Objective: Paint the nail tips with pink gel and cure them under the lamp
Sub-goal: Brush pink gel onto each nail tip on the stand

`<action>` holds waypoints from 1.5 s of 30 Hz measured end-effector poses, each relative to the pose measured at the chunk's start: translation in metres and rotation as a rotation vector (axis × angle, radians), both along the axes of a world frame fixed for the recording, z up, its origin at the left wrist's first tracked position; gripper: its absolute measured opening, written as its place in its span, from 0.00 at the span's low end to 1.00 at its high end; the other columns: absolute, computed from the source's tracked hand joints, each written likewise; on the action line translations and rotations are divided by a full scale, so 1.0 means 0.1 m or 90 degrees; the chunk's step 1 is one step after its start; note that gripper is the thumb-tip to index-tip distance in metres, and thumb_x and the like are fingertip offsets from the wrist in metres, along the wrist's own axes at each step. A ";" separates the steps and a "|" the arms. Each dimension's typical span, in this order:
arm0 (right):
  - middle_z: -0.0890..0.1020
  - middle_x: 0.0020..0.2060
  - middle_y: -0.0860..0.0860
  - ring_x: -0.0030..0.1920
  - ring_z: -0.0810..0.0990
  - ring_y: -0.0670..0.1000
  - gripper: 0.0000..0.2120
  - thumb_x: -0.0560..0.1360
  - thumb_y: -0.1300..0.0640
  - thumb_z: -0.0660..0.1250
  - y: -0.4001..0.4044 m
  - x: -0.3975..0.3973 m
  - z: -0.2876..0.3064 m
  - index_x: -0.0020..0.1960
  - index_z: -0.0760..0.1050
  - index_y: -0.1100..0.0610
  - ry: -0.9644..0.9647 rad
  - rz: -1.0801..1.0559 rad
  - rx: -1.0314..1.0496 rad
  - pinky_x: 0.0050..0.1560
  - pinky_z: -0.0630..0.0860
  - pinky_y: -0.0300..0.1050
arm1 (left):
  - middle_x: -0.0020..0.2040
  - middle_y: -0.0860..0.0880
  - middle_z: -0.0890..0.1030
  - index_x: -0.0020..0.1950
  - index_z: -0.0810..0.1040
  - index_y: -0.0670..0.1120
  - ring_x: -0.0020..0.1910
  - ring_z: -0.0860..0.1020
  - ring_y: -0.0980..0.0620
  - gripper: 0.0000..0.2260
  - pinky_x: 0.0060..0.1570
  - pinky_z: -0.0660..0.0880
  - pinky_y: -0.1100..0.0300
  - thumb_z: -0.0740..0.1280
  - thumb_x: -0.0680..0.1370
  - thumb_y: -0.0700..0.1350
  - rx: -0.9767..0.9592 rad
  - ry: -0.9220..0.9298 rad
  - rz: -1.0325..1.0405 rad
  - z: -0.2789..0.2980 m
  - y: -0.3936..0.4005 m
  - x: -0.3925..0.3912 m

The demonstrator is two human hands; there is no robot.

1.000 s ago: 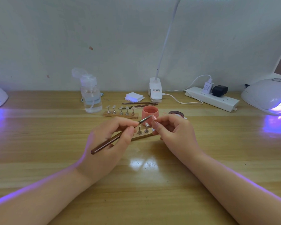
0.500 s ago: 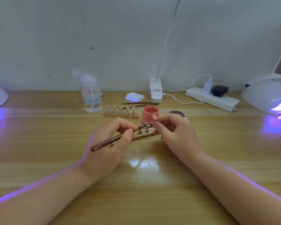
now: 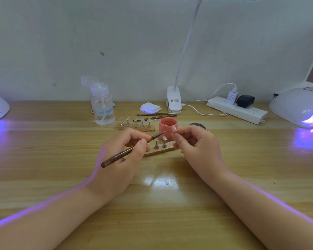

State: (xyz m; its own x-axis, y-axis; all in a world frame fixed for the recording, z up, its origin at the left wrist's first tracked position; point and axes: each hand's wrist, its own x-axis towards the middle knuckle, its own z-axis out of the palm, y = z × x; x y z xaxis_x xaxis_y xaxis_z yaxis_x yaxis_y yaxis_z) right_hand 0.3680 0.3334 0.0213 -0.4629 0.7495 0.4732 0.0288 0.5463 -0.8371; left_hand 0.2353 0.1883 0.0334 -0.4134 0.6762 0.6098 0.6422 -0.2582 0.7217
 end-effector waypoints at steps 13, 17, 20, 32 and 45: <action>0.81 0.33 0.39 0.35 0.77 0.40 0.04 0.74 0.50 0.71 0.00 -0.01 0.01 0.42 0.81 0.48 -0.167 -0.092 0.144 0.36 0.71 0.35 | 0.43 0.57 0.83 0.49 0.78 0.53 0.45 0.81 0.60 0.06 0.45 0.75 0.70 0.63 0.77 0.47 0.060 -0.152 0.036 -0.03 0.06 -0.07; 0.78 0.31 0.42 0.33 0.75 0.44 0.07 0.74 0.46 0.69 0.02 -0.03 0.00 0.39 0.80 0.47 -0.244 -0.153 0.143 0.35 0.70 0.41 | 0.43 0.52 0.83 0.48 0.79 0.51 0.43 0.81 0.60 0.06 0.43 0.74 0.72 0.65 0.80 0.41 0.063 -0.181 0.032 -0.03 0.08 -0.07; 0.75 0.28 0.42 0.33 0.73 0.45 0.09 0.75 0.45 0.67 0.06 -0.06 -0.01 0.40 0.81 0.47 -0.293 -0.189 0.136 0.32 0.65 0.41 | 0.42 0.50 0.83 0.48 0.79 0.48 0.42 0.81 0.61 0.09 0.42 0.74 0.73 0.63 0.80 0.37 0.061 -0.194 0.025 -0.02 0.08 -0.06; 0.82 0.34 0.47 0.39 0.80 0.50 0.09 0.73 0.47 0.67 0.07 -0.05 0.00 0.42 0.82 0.50 -0.373 -0.188 0.147 0.40 0.77 0.46 | 0.40 0.54 0.84 0.48 0.81 0.46 0.44 0.82 0.56 0.08 0.52 0.80 0.55 0.63 0.81 0.38 0.034 -0.302 0.021 -0.03 0.11 -0.10; 0.79 0.29 0.51 0.34 0.76 0.52 0.15 0.76 0.48 0.64 0.07 -0.07 0.02 0.36 0.81 0.55 -0.430 -0.214 0.205 0.34 0.72 0.45 | 0.37 0.51 0.82 0.46 0.80 0.45 0.41 0.81 0.56 0.07 0.58 0.77 0.40 0.63 0.80 0.38 0.011 -0.424 -0.050 0.01 0.13 -0.10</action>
